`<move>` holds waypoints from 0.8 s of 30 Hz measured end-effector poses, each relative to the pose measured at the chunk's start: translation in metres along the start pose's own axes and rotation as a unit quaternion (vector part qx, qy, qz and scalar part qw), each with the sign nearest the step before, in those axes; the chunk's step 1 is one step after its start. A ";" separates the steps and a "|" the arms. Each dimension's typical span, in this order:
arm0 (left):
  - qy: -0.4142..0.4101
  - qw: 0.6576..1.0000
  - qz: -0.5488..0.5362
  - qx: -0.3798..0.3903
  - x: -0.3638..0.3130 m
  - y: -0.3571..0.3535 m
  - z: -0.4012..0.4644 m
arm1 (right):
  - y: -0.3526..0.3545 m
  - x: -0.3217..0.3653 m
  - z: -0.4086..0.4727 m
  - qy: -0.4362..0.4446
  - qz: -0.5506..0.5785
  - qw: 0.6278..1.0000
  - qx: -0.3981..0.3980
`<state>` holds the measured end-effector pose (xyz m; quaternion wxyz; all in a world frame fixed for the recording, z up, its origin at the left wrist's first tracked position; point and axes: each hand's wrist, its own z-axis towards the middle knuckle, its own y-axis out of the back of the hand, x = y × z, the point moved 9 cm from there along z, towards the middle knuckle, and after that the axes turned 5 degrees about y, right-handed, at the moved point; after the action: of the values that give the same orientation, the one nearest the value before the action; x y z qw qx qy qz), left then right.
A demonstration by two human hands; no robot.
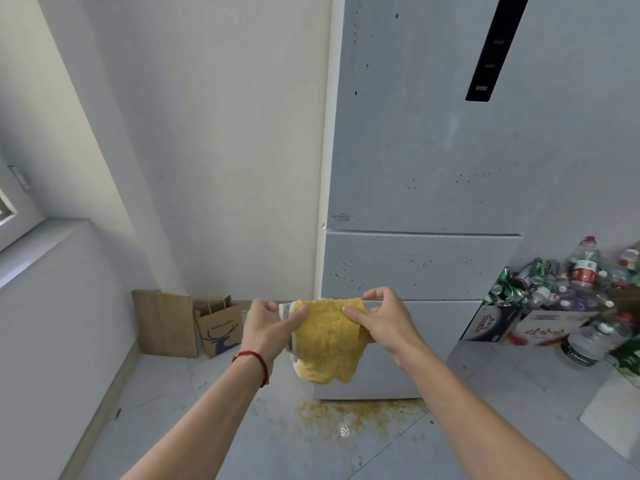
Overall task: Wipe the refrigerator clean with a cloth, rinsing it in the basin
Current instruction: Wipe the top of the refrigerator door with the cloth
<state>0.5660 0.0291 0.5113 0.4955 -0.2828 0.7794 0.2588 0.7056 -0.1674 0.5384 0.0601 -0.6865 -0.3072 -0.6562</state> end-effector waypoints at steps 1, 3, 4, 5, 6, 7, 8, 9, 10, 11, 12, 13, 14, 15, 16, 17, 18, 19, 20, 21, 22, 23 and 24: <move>0.001 1.000 0.003 -0.003 -0.003 0.003 0.003 | 0.001 0.001 0.001 0.014 0.018 1.000 0.011; 0.015 0.996 -0.074 0.050 -0.010 -0.001 0.007 | -0.008 0.003 0.000 0.024 0.109 0.989 0.092; 0.022 0.987 -0.119 0.103 -0.014 -0.009 0.007 | -0.012 0.005 -0.002 0.030 0.140 0.981 0.130; 0.022 0.975 -0.152 0.159 -0.021 -0.017 0.004 | -0.013 0.008 -0.004 0.048 0.144 0.977 0.150; 0.014 0.967 -0.155 0.201 -0.027 -0.023 0.000 | -0.011 0.010 -0.003 0.071 0.127 0.978 0.153; -0.002 0.963 -0.142 0.229 -0.033 -0.027 -0.002 | -0.010 0.014 -0.003 0.093 0.106 0.979 0.147; -0.024 0.963 -0.121 0.238 -0.038 -0.027 -0.004 | -0.008 0.016 -0.002 0.111 0.090 0.980 0.139; -0.049 0.968 -0.098 0.227 -0.043 -0.026 -0.002 | -0.007 0.019 -0.001 0.126 0.070 0.981 0.131; -0.078 0.973 -0.074 0.203 -0.049 -0.022 0.000 | -0.004 0.023 0.001 0.143 0.046 0.981 0.119; -0.101 0.977 -0.056 0.178 -0.056 -0.020 0.002 | -0.001 0.027 0.002 0.156 0.020 0.982 0.101; -0.120 0.978 -0.040 0.163 -0.061 -0.019 0.004 | 0.003 0.030 0.004 0.166 0.003 0.983 0.080; -0.135 0.978 -0.033 0.158 -0.065 -0.021 0.006 | 0.008 0.031 0.006 0.172 -0.001 0.983 0.060; -0.145 0.976 -0.028 0.161 -0.068 -0.023 0.006 | 0.010 0.030 0.007 0.175 0.008 0.983 0.047; -0.150 0.974 -0.026 0.168 -0.070 -0.026 0.005 | 0.011 0.030 0.007 0.176 0.031 0.983 0.044; -0.153 0.972 -0.022 0.176 -0.070 -0.028 0.006 | 0.011 0.030 0.006 0.169 0.061 0.983 0.047; -0.154 0.971 -0.015 0.183 -0.069 -0.028 0.007 | 0.012 0.028 0.007 0.160 0.084 0.982 0.049; -0.155 0.969 -0.004 0.193 -0.070 -0.028 0.007 | 0.015 0.027 0.009 0.156 0.090 0.983 0.043; -0.159 0.966 0.012 0.205 -0.071 -0.029 0.007 | 0.020 0.027 0.012 0.156 0.081 0.984 0.035; -0.168 0.962 0.041 0.213 -0.073 -0.030 0.006 | 0.023 0.027 0.014 0.156 0.062 0.985 0.031; -0.186 0.956 0.088 0.208 -0.077 -0.032 0.007 | 0.027 0.030 0.016 0.159 0.036 0.986 0.024; -0.208 0.950 0.142 0.186 -0.082 -0.033 0.008 | 0.031 0.034 0.018 0.161 -0.005 0.987 0.013; -0.234 0.940 0.198 0.151 -0.089 -0.033 0.009 | 0.034 0.040 0.020 0.170 -0.054 0.984 -0.005; -0.264 0.925 0.250 0.112 -0.097 -0.034 0.008 | 0.037 0.047 0.020 0.185 -0.108 0.976 -0.028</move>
<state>0.6287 0.0288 0.5932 0.6307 0.0565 0.6899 0.3507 0.7390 -0.1708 0.5920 0.0257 -0.5175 -0.3445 -0.7829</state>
